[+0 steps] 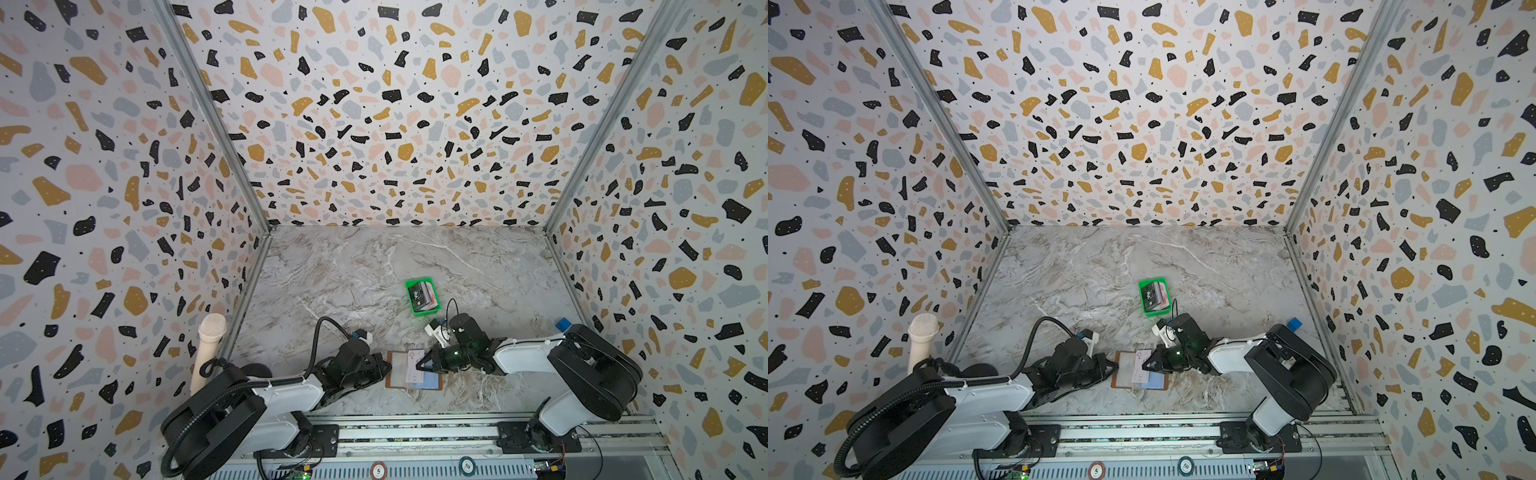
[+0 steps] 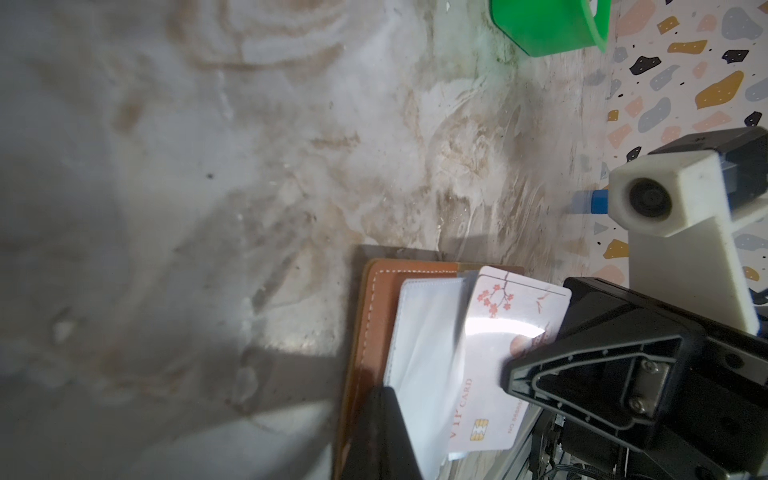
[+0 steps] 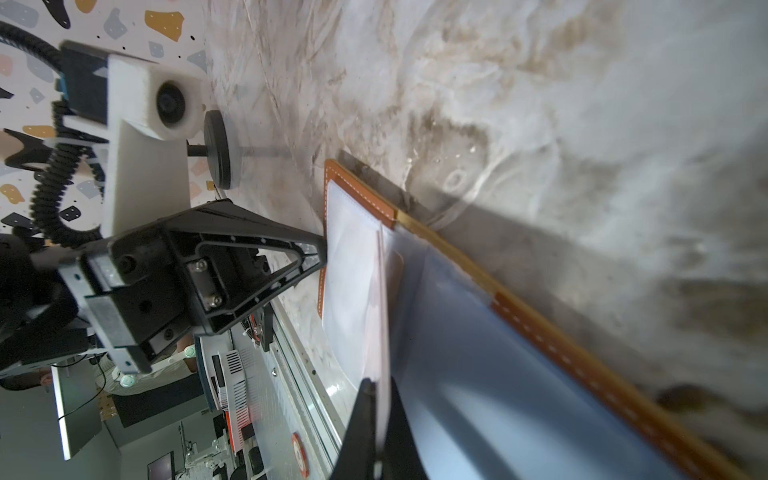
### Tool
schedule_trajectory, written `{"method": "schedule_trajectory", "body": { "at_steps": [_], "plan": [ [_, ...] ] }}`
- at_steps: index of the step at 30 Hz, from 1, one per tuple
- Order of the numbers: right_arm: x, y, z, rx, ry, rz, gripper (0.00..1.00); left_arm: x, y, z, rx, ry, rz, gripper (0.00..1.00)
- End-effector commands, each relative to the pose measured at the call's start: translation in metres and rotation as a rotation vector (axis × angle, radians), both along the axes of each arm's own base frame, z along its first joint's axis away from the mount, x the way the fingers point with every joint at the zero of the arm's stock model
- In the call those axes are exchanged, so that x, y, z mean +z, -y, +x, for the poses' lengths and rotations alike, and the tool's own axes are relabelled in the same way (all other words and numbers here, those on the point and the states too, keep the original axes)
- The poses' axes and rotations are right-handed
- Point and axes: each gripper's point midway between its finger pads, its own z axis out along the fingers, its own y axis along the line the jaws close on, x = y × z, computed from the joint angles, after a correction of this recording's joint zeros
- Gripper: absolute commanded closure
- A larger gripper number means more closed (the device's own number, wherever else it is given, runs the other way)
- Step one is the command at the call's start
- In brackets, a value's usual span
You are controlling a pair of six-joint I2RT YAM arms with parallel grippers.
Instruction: Put the credit cards into the card holder
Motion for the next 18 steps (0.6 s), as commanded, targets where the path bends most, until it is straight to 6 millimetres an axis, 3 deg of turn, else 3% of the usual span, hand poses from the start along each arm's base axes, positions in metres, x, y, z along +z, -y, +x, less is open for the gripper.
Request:
{"method": "schedule_trajectory", "body": {
  "at_steps": [1, 18],
  "plan": [
    [-0.013, 0.007, -0.006, 0.008, -0.021, -0.07, 1.0, -0.017, -0.012, -0.01, 0.006, -0.045, 0.059, 1.0],
    [-0.012, 0.01, -0.017, -0.054, -0.105, -0.024, 1.0, -0.017, -0.013, -0.011, 0.012, -0.044, 0.052, 1.0]
  ]
}}
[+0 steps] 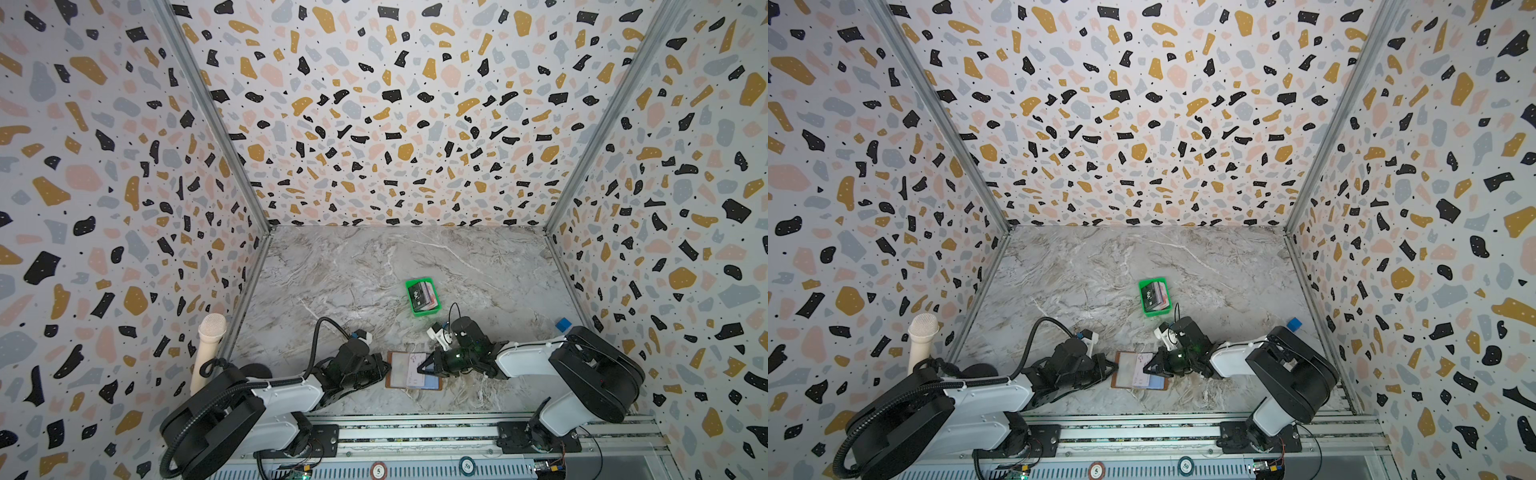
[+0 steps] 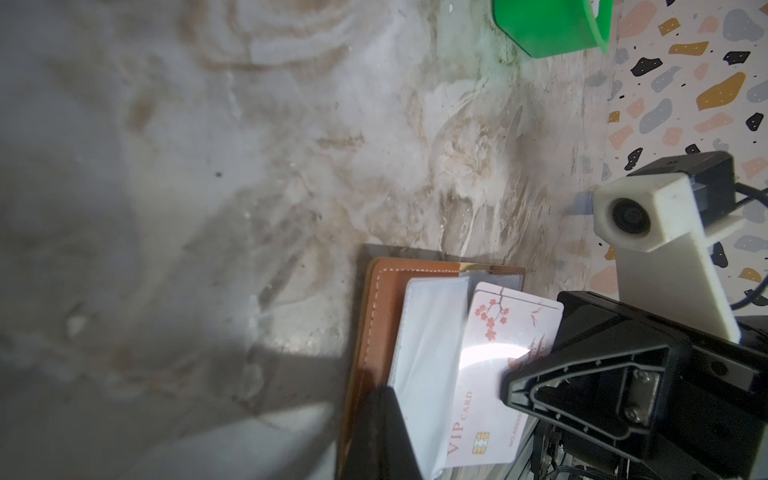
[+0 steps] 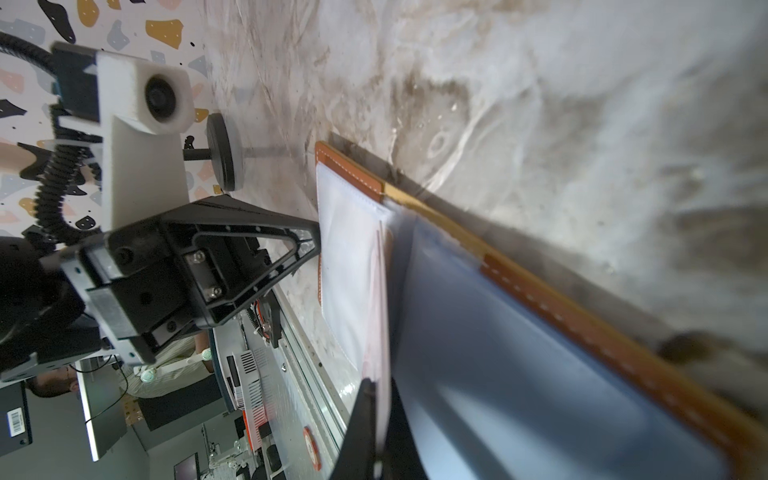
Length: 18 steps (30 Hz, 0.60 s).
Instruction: Put the credit cards into the card holder
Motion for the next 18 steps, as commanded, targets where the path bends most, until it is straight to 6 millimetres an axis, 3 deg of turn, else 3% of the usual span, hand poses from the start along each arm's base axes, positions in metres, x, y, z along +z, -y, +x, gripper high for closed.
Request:
{"method": "schedule_trajectory", "body": {
  "at_steps": [1, 8, 18],
  "plan": [
    [-0.011, 0.005, -0.01, -0.015, -0.061, -0.036, 1.0, -0.016, -0.011, -0.011, 0.006, -0.046, 0.049, 1.0],
    [-0.017, 0.0, -0.013, -0.001, -0.093, -0.04, 1.0, -0.016, -0.009, -0.012, 0.0, -0.047, 0.042, 1.0],
    [-0.023, 0.008, -0.012, -0.04, -0.11, -0.079, 1.0, -0.015, -0.01, -0.013, 0.004, -0.047, 0.04, 1.0]
  ]
}}
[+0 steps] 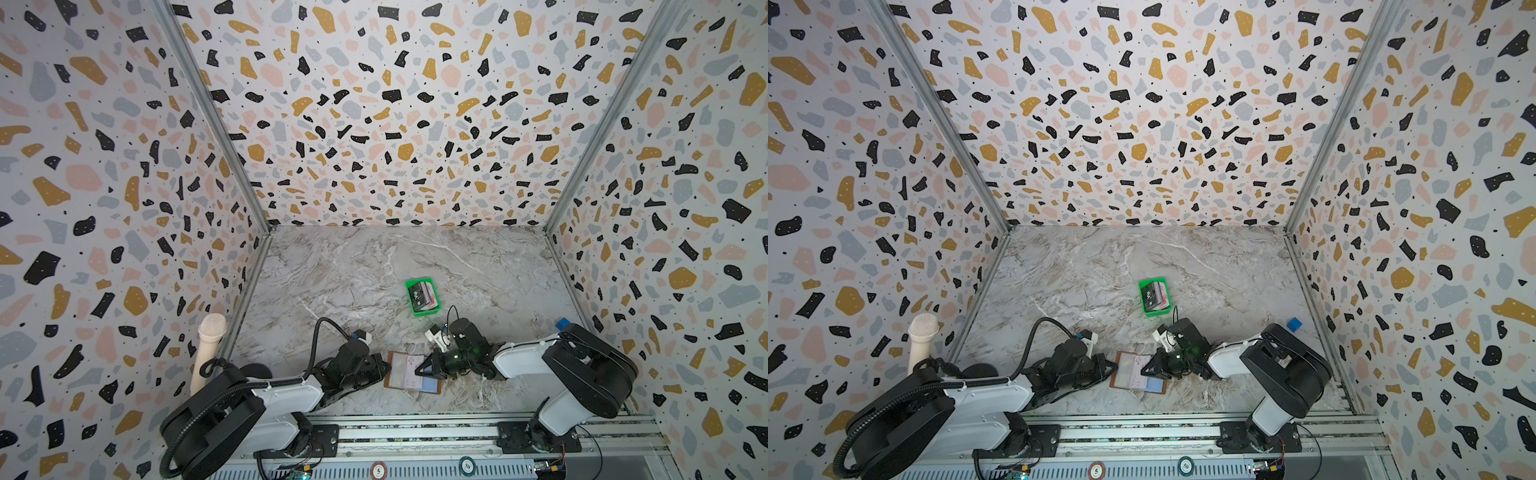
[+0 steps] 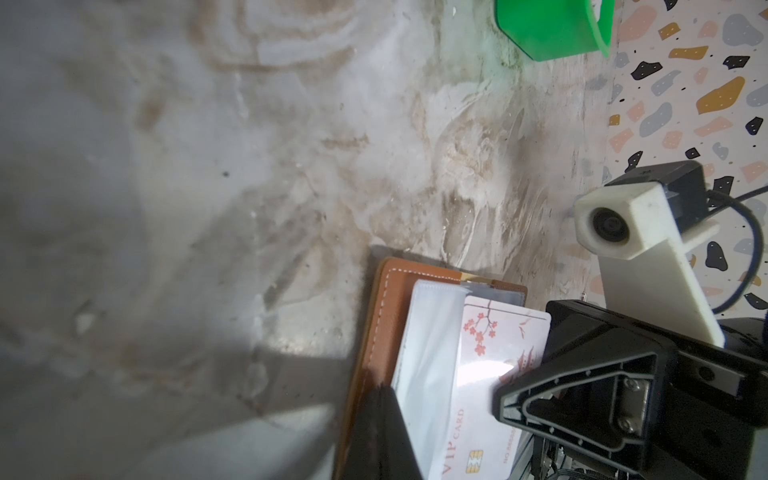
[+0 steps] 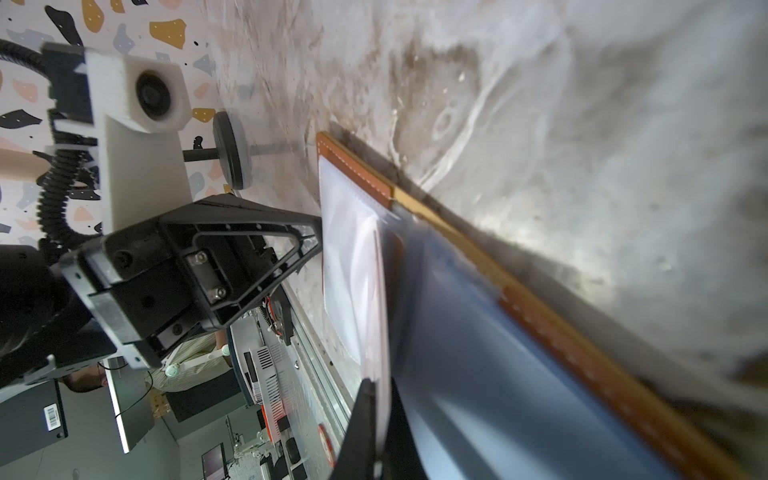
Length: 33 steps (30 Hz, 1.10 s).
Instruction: Put the credit cards into the card holder
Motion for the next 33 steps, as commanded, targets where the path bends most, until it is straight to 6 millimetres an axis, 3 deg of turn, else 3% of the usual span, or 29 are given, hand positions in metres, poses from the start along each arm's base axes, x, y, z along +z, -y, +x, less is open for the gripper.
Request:
{"method": "schedule_trajectory", "body": {
  "at_steps": [1, 9, 16, 23, 33],
  "plan": [
    [-0.02, 0.016, -0.009, -0.039, -0.065, -0.099, 1.0, -0.015, -0.009, -0.013, -0.002, -0.047, 0.039, 1.0],
    [-0.022, 0.024, -0.012, -0.082, -0.083, -0.104, 1.0, -0.016, -0.01, -0.014, 0.001, -0.05, 0.038, 1.0],
    [-0.02, 0.012, -0.012, -0.031, -0.077, -0.061, 1.0, -0.016, -0.007, -0.014, -0.009, -0.052, 0.034, 1.0],
    [-0.013, 0.002, -0.002, 0.02, -0.004, -0.058, 1.0, -0.017, -0.005, -0.015, -0.017, -0.055, 0.029, 1.0],
    [-0.022, -0.001, 0.02, 0.029, 0.053, -0.128, 1.0, -0.016, -0.001, -0.017, -0.03, -0.061, 0.014, 1.0]
  ]
}}
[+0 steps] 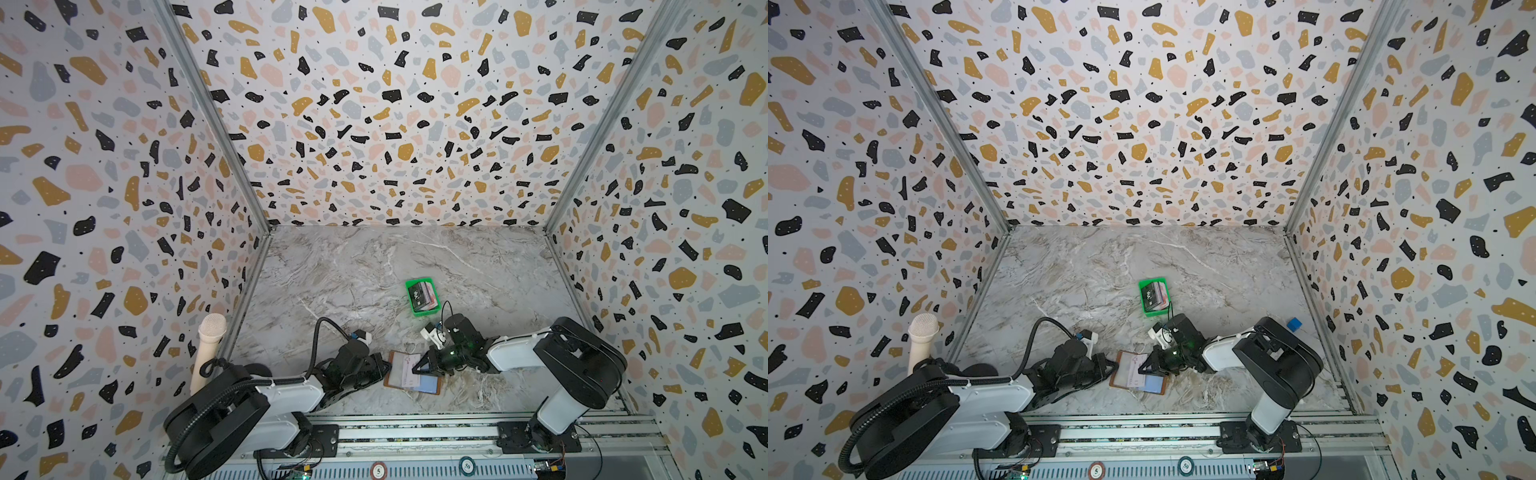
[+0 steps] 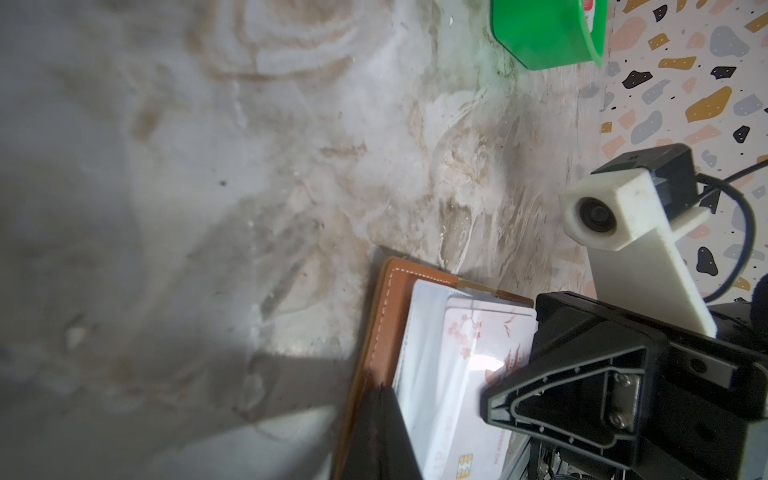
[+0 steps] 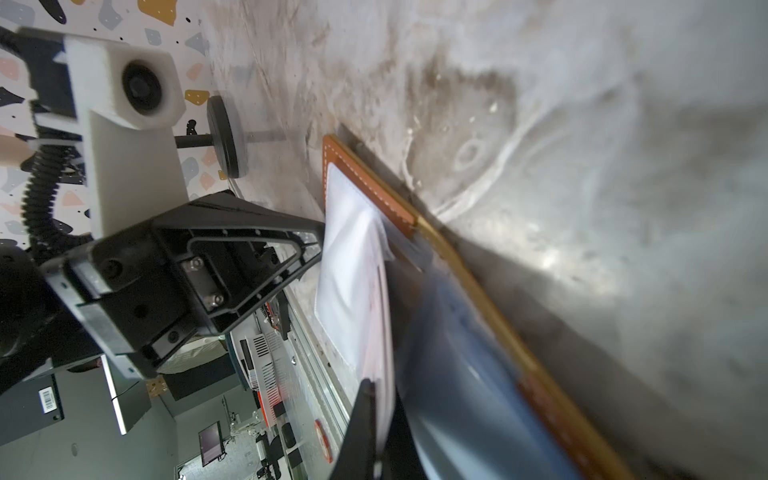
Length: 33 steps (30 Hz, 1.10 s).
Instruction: Put the credit cards into the card holder
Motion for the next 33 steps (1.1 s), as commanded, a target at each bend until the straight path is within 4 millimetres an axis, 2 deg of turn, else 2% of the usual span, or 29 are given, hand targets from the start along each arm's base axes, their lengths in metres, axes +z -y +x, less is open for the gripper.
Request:
{"method": "schedule_trajectory", "body": {
  "at_steps": [1, 8, 12, 16, 19, 27, 33],
  "plan": [
    [-0.021, 0.008, 0.013, -0.031, 0.048, -0.126, 1.0, -0.016, -0.003, -0.019, -0.04, -0.069, 0.03, 1.0],
    [-0.02, 0.009, 0.016, -0.029, 0.07, -0.161, 1.0, -0.017, 0.001, -0.022, -0.062, -0.079, 0.022, 1.0],
    [-0.013, 0.013, 0.029, -0.06, 0.082, -0.117, 1.0, -0.021, 0.002, -0.025, -0.073, -0.098, 0.031, 1.0],
    [-0.001, 0.008, 0.04, -0.059, 0.11, -0.074, 1.0, -0.021, 0.0, -0.026, -0.066, -0.103, 0.032, 1.0],
    [-0.001, 0.01, 0.047, -0.053, 0.116, -0.083, 1.0, -0.02, -0.001, -0.025, -0.062, -0.101, 0.04, 1.0],
    [-0.015, 0.008, 0.04, -0.01, 0.087, -0.142, 1.0, -0.028, -0.006, -0.027, -0.054, -0.119, 0.076, 1.0],
    [-0.015, 0.004, 0.036, 0.058, 0.082, -0.139, 1.0, -0.022, -0.001, -0.017, -0.087, -0.075, 0.117, 1.0]
  ]
}}
